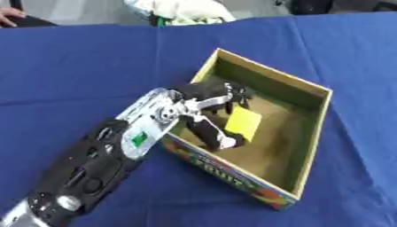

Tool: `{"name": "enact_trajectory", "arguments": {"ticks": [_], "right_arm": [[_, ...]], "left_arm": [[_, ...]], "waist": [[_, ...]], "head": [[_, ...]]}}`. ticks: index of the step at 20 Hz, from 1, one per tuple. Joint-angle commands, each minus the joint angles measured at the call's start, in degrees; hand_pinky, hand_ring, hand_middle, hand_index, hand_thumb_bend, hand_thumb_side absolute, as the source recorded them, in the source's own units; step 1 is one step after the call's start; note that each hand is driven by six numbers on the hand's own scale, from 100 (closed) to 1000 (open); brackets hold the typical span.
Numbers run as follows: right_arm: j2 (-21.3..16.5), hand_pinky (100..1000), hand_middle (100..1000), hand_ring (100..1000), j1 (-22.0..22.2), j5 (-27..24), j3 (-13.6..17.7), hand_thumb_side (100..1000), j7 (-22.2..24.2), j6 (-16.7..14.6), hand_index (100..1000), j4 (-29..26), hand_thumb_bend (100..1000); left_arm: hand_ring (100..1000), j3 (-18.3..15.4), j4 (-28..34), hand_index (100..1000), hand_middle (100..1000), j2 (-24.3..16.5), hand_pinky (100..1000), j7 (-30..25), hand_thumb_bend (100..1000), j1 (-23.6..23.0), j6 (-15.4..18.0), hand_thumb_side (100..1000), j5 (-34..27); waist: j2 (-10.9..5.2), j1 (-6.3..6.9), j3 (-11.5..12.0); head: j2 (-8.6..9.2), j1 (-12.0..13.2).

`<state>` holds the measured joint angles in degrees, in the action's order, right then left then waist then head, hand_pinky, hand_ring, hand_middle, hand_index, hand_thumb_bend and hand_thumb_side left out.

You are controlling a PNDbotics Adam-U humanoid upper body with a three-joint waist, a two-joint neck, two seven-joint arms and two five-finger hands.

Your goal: Pick up objects on the table and place them in the box.

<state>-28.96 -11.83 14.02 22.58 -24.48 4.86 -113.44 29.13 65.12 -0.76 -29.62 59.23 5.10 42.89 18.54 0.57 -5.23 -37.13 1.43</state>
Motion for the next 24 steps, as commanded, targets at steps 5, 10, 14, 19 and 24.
{"name": "enact_trajectory", "arguments": {"ticks": [5,10,14,19,24], "right_arm": [[-0.66,615,630,760,-0.36,-0.26,0.54,1000,0.3,0.29,829,-1.15,100],[-0.63,613,630,760,-0.11,-0.22,0.66,1000,0.29,0.4,829,-1.15,100],[-0.72,613,630,760,-0.06,-0.18,0.68,1000,0.28,0.42,828,-1.15,100],[-0.92,614,631,761,-0.04,-0.14,0.72,1000,0.12,0.32,829,-1.15,100],[-1.02,613,632,761,-0.02,-0.13,0.72,1000,0.01,0.24,828,-1.15,100]], "left_arm": [[728,0.8,-2.27,694,936,0.97,603,-0.73,100,0.61,3.62,291,5.06],[860,0.07,-1.91,884,1000,0.59,770,-2.91,441,0.91,5.13,918,8.96],[877,-0.8,0.3,903,1000,-0.07,793,-2.65,607,1.4,4.8,990,11.58],[880,-1.8,3.2,901,1000,-0.74,795,-2.57,637,1.87,4.47,1000,10.93],[879,-2.74,6.72,893,1000,-1.55,791,-2.64,605,2.29,3.36,985,8.67]], "waist": [[-0.86,-0.26,-0.24],[-0.92,-0.23,-0.07],[-1.04,-0.29,0.12],[-1.2,-0.41,0.34],[-1.32,-0.5,0.4]], "head": [[0.5,0.26],[0.41,0.09],[0.4,0.07],[0.04,0.13],[-0.08,0.35]]}}
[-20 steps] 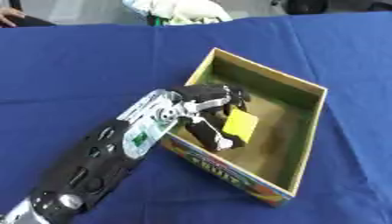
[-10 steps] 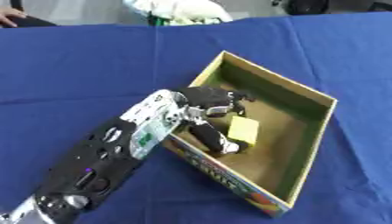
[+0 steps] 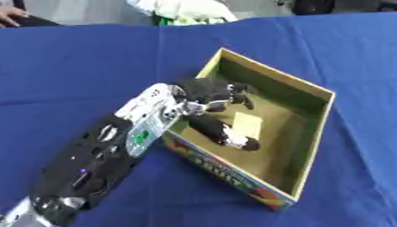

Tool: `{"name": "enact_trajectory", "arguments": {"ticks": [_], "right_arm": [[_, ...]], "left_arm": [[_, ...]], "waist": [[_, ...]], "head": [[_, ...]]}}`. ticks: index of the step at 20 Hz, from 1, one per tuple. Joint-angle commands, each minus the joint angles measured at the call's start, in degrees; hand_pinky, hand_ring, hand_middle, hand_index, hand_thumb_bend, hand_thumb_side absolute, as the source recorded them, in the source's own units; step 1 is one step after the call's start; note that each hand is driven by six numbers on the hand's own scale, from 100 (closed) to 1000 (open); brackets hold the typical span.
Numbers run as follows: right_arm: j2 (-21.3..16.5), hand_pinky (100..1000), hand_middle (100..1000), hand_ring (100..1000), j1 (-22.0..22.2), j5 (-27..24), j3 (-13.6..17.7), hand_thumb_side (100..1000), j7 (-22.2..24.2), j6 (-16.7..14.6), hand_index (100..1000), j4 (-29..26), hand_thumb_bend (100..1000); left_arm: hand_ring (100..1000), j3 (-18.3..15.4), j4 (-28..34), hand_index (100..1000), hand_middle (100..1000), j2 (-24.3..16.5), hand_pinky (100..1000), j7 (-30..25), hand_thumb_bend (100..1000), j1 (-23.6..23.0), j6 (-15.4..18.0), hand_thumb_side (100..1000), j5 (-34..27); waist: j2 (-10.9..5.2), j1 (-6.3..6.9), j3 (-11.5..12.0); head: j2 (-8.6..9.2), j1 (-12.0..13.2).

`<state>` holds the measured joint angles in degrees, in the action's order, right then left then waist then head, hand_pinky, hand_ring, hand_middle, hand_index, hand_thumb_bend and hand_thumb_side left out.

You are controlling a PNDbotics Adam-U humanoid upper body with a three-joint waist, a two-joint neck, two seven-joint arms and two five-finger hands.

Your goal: Pick up objects on the table and place them in the box.

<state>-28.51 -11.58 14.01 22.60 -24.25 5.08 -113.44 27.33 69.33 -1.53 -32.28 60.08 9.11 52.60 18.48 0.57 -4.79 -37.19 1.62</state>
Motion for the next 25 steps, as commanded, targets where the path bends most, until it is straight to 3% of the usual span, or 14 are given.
{"name": "enact_trajectory", "arguments": {"ticks": [1,5,12,16,18,25], "right_arm": [[-1.45,613,632,761,-0.26,-0.13,0.7,1000,-0.24,0.02,829,-1.15,100],[-1.34,612,631,761,-0.1,-0.1,0.74,1000,-0.26,0.11,828,-1.15,100],[-1.56,613,633,762,0.16,0.08,1.31,1000,-1.08,0.09,828,-1.15,100],[-1.84,614,633,762,0.29,0.27,1.62,1000,-1.71,-0.08,828,-1.15,100],[-1.94,615,634,763,0.32,0.32,1.75,1000,-1.97,-0.2,828,-1.15,100],[-2.1,618,639,765,0.35,-0.03,2.01,1000,-3.22,-2.01,831,-1.15,100]], "left_arm": [[877,-1.06,3.03,889,1000,-0.9,788,-0.11,595,1.48,-0.88,982,-1.47],[870,-1.82,5.61,864,1000,-1.46,777,0.01,488,1.51,-2.08,962,-3.77],[876,-8.06,14.85,798,1000,-4.76,779,4.91,115,2.34,-1.29,791,-9.74],[880,-13.11,20.42,781,1000,-8.8,780,8.33,100,0.98,-3.57,784,-13.17],[888,-15.63,23.06,779,1000,-10.93,785,9.96,100,-0.54,-5.1,851,-14.79],[925,-25.43,33.1,769,1000,-17.99,813,16.14,100,-8.09,-11.24,957,-20.97]], "waist": [[-1.26,-0.51,-0.04],[-1.26,-0.55,0.04],[-1.55,-0.7,0.83],[-1.81,-0.8,1.87],[-1.88,-0.93,2.53],[-1.46,-1.43,4.2]], "head": [[0.0,0.18],[0.15,0.23],[0.37,-0.56],[0.35,-1.65],[0.44,-2.34],[0.42,-3.34]]}}
